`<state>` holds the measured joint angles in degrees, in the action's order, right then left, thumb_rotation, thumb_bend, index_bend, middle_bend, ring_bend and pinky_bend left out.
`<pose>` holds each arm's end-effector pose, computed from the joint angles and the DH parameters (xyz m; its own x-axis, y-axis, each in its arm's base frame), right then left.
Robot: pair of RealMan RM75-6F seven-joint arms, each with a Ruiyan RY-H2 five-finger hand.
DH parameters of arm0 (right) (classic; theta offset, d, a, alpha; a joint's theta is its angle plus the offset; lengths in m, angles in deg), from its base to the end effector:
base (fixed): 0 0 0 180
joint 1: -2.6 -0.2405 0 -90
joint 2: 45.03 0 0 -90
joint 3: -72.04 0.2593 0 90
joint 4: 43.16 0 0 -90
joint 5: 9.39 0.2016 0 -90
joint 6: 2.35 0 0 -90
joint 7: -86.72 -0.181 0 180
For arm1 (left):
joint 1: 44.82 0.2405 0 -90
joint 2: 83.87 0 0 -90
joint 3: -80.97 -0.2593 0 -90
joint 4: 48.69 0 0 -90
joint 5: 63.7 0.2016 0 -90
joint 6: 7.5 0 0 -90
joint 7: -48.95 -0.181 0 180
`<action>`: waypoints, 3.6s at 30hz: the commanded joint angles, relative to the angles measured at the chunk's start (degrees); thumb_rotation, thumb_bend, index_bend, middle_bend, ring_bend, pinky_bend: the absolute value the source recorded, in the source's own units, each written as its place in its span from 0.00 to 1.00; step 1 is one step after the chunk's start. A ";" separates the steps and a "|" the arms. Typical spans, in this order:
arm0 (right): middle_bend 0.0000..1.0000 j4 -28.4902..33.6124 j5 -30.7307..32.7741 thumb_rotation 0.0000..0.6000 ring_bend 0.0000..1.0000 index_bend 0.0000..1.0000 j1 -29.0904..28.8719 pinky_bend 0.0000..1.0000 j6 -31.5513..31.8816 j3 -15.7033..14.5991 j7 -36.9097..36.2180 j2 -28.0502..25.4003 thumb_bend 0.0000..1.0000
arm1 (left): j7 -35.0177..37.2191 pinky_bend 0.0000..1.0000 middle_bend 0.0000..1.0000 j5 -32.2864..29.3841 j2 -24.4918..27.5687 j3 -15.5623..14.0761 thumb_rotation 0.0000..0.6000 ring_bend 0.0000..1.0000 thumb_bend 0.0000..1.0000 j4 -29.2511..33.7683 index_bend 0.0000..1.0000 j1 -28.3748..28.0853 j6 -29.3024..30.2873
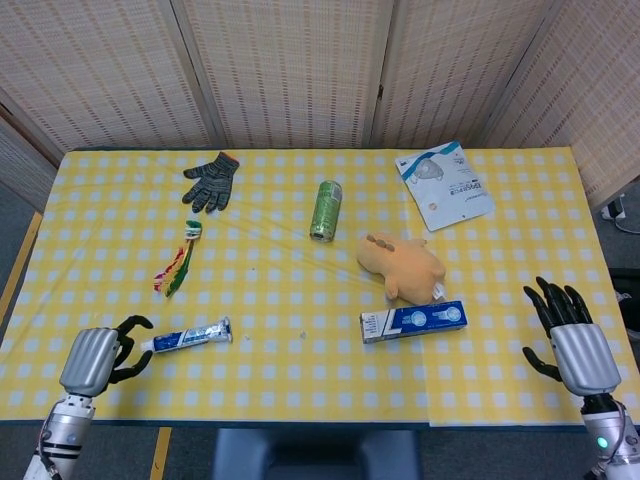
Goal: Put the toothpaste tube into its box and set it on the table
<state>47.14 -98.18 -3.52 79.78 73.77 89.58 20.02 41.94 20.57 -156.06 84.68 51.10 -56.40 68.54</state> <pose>-0.3089 -0.2202 0.1507 0.4658 -0.0585 0.8830 -0.8839 -0.0791 0.4610 -0.2507 0.2456 0.0906 0.2681 0.1364 0.9537 0.9593 -0.1289 -0.2513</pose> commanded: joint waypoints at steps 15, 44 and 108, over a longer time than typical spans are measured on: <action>0.00 0.30 3.98 1.00 0.00 0.00 -1.20 0.00 -3.30 1.08 0.49 -0.32 0.30 | -12.58 1.00 1.00 -13.69 -8.99 3.44 1.00 1.00 0.35 -0.12 0.43 -9.78 -11.12; 0.00 -0.28 3.67 1.00 0.00 0.00 -1.32 0.00 -2.86 1.10 -2.15 -0.76 0.30 | -20.04 1.00 1.00 -21.68 -19.65 3.05 1.00 1.00 0.33 -10.76 0.41 -15.21 -11.69; 0.00 1.09 1.20 1.00 0.00 0.00 -1.10 0.00 -2.28 -0.44 -1.60 -1.23 0.30 | 14.24 1.00 1.00 -16.57 -7.20 5.89 1.00 1.00 0.54 1.38 1.00 -12.70 -16.97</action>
<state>48.21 -96.96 -4.61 77.52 73.36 87.96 18.76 49.08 3.54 -168.00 89.36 47.66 -69.44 55.19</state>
